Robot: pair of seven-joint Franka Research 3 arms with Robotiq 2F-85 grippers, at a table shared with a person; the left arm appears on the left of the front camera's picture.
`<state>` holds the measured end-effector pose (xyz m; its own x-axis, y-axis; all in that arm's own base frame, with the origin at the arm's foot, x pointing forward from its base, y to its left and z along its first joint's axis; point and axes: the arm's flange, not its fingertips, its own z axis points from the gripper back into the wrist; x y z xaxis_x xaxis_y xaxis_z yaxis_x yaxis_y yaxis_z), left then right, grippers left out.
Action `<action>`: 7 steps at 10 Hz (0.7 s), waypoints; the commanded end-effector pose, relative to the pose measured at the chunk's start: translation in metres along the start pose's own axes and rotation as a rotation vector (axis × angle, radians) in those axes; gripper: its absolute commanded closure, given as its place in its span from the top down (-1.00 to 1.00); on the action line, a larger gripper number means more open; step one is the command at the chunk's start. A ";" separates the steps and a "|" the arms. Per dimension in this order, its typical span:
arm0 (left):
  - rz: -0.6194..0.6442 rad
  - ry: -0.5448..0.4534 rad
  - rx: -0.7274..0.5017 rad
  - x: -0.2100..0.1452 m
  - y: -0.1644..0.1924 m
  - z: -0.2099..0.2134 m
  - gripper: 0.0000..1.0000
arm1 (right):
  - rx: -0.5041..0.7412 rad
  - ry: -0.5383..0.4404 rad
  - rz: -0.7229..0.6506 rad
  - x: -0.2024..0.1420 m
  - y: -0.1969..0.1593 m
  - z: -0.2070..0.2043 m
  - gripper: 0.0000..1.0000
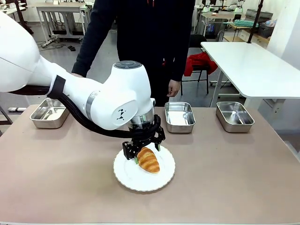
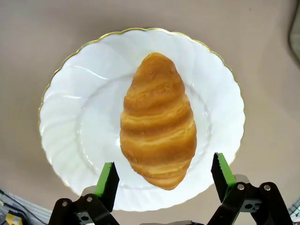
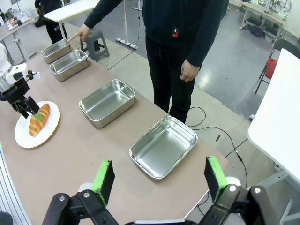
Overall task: Place the bread in the container.
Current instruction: Place the Butter Roll into the Airtight Container indicated by the human.
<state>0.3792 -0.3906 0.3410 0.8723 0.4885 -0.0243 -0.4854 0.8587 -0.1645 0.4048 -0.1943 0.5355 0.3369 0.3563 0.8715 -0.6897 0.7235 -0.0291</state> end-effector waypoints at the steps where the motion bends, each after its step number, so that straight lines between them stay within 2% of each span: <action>1: -0.005 -0.014 0.047 0.002 -0.012 -0.008 1.00 | 0.003 -0.005 0.005 0.001 0.001 0.001 1.00; 4: -0.099 -0.027 0.054 0.008 -0.010 -0.018 1.00 | 0.003 -0.005 0.005 0.001 0.001 0.001 1.00; 7: -0.131 -0.012 0.067 0.017 -0.004 -0.032 1.00 | 0.003 -0.005 0.005 0.001 0.001 0.001 1.00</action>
<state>0.3929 -0.3894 0.3123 0.9176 0.3974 -0.0101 -0.3965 0.9129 -0.0971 0.4048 -0.1943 0.5355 0.3369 0.3563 0.8715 -0.6898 0.7234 -0.0291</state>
